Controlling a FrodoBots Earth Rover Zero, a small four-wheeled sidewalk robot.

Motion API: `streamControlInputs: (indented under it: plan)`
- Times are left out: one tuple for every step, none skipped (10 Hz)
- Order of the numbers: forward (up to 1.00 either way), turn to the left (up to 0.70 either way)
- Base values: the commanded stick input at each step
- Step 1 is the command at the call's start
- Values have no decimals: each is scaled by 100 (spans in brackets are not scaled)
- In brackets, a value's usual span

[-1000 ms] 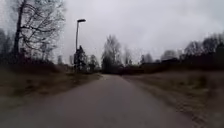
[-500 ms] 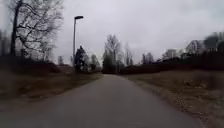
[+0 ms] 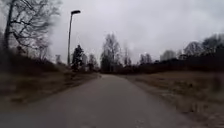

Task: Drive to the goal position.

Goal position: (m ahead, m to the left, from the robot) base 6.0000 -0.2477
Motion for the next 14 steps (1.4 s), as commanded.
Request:
streamControlInputs:
  plan:
    - [100, 0]
    - [100, 0]
    - [100, 2]
    - [100, 15]
    - [100, 27]
    - [100, 39]
    - [100, 40]
    - [100, 39]
    - [100, 29]
    - [100, 0]
    - [100, 0]
    - [100, 0]
    - [100, 0]
    - [100, 0]
